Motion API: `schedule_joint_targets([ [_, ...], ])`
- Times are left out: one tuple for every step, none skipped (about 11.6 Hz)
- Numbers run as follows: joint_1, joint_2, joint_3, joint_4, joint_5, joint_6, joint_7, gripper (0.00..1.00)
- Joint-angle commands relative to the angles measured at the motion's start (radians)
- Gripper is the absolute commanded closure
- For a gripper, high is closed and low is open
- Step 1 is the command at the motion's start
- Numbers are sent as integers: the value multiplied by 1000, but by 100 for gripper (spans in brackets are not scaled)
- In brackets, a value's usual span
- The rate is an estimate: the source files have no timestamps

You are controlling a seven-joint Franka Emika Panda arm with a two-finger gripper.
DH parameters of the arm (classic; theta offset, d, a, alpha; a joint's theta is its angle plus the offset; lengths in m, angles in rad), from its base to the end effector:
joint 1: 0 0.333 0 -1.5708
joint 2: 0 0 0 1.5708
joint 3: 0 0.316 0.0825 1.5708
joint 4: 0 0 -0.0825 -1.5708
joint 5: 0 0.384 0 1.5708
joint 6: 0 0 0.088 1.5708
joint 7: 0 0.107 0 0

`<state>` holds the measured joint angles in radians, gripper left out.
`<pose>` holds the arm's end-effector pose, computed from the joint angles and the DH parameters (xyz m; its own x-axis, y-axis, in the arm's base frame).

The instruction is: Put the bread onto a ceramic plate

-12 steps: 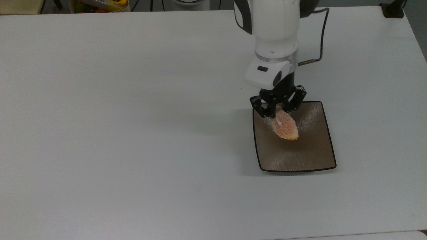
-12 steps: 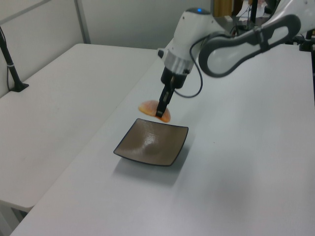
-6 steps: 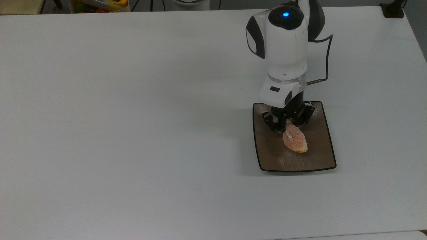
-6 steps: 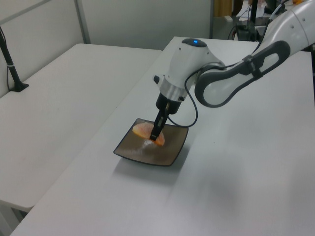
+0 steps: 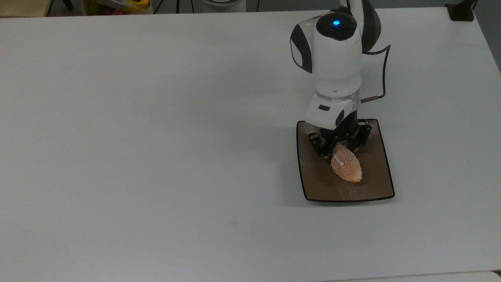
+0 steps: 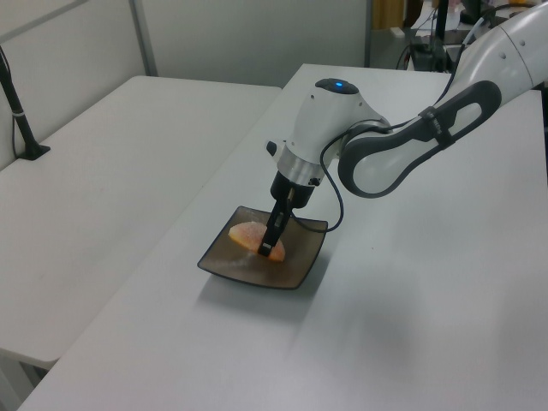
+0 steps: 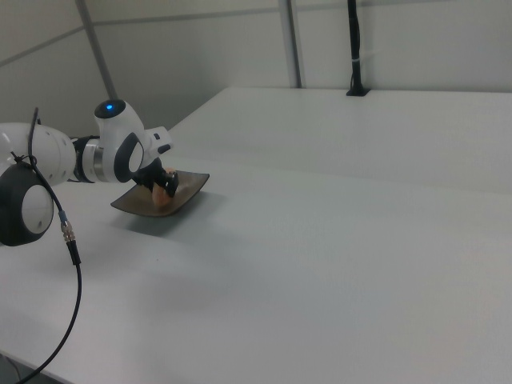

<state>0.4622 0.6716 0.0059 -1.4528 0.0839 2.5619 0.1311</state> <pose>0.6759 0.3392 0.3376 0.8860 0.2211 0.4075 0.2957 -0.9465 -0.1293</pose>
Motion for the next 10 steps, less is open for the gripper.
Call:
schedule_joint_targets([
  [3, 11, 3, 12, -19, 32, 16, 32],
  [3, 11, 3, 11, -27, 32, 18, 23],
  [3, 11, 3, 11, -38, 32, 18, 20],
  [3, 11, 3, 11, -47, 32, 19, 17],
  [1, 8, 3, 11, -47, 32, 19, 1],
  [0, -6, 3, 11, -47, 31, 21, 0],
  [-3, -35, 5, 0, -47, 24, 21, 0],
  [-7, -74, 3, -24, -46, 20, 21, 0],
  [-10, -116, 5, -52, -44, 17, 21, 0],
  [-14, -168, 3, -87, -43, 9, 24, 0],
])
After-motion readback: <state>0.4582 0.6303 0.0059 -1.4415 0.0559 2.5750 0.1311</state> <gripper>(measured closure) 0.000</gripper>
